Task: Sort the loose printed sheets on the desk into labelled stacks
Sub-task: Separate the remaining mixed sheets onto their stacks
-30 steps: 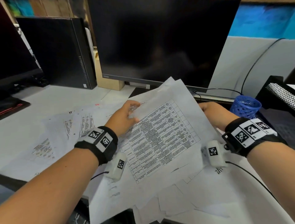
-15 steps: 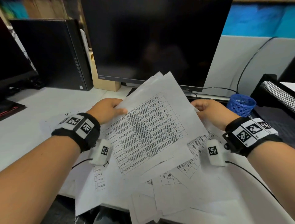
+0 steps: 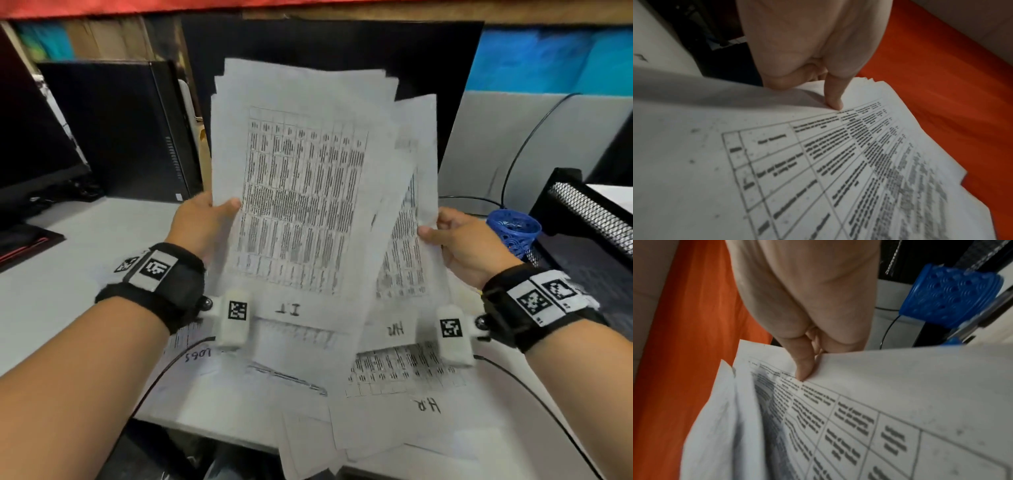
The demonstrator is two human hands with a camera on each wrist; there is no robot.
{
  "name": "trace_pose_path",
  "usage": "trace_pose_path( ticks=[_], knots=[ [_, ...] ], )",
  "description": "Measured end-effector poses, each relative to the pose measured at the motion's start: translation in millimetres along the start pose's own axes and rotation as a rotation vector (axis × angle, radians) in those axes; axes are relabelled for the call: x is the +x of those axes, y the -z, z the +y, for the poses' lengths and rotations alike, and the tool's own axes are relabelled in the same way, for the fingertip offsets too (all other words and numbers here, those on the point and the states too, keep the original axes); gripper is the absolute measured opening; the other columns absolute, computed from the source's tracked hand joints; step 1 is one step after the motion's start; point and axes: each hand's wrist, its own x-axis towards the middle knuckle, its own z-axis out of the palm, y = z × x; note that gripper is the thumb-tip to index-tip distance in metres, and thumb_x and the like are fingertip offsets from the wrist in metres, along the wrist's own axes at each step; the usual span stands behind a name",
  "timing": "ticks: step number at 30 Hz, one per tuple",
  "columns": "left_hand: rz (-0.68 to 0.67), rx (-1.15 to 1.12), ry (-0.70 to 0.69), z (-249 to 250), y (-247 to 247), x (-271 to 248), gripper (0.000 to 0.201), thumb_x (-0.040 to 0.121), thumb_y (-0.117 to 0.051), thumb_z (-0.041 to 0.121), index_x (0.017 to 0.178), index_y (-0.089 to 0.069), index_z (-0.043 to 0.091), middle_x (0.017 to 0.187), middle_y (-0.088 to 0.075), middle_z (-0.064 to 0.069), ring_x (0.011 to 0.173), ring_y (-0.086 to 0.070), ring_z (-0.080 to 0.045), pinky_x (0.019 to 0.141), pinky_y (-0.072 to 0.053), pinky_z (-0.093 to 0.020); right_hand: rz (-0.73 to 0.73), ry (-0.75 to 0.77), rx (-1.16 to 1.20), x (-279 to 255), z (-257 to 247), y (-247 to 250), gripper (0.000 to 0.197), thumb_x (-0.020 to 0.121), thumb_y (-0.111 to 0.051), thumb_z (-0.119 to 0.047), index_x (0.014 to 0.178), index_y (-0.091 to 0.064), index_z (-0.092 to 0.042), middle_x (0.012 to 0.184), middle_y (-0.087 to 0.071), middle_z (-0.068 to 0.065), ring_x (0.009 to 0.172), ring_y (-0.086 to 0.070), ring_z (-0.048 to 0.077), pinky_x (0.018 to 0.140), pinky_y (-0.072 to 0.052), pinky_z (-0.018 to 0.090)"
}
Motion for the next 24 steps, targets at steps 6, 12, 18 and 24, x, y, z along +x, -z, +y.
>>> trace_pose_path(
  ticks=[6, 12, 18, 24],
  knots=[
    [-0.096, -0.39, 0.171, 4, -20, -27, 0.028, 0.096, -0.05, 0.017, 0.119, -0.058, 0.003, 0.121, -0.063, -0.017, 0.103, -0.061, -0.023, 0.099, -0.046, -0.042, -0.028, 0.061, 0.098, -13, 0, -39, 0.04, 0.081, -0.051, 0.017, 0.109, -0.065, -0.008, 0.093, -0.075, 0.004, 0.082, -0.071, 0.018, 0.071, -0.059, 0.029],
    [-0.101, -0.508, 0.178, -2, -29, -43, 0.022, 0.096, -0.052, 0.013, 0.117, -0.057, 0.012, 0.113, -0.067, -0.008, 0.101, -0.066, -0.024, 0.089, -0.052, -0.042, 0.083, 0.013, 0.198, -33, 5, -56, 0.033, 0.092, -0.046, 0.006, 0.109, -0.068, -0.012, 0.098, -0.074, 0.009, 0.084, -0.07, 0.023, 0.069, -0.06, 0.036],
    [0.144, -0.275, 0.027, 11, -35, -53, 0.024, 0.091, -0.056, 0.019, 0.114, -0.049, 0.019, 0.105, -0.063, 0.003, 0.084, -0.058, -0.005, 0.084, -0.048, -0.027, 0.267, 0.164, 0.013, -45, 5, -69, 0.03, 0.099, -0.042, -0.033, 0.117, -0.058, -0.015, 0.111, -0.064, -0.003, 0.097, -0.059, 0.009, 0.083, -0.046, 0.027],
    [0.174, -0.247, -0.239, 44, -38, -74, 0.026, 0.099, -0.042, 0.015, 0.125, -0.045, 0.016, 0.108, -0.055, 0.011, 0.09, -0.053, 0.001, 0.067, -0.039, -0.005, 0.428, 0.411, -0.216, -44, -22, -72, 0.017, 0.098, -0.039, -0.007, 0.113, -0.046, -0.011, 0.093, -0.054, -0.005, 0.069, -0.045, -0.005, 0.065, -0.039, 0.01]
  ],
)
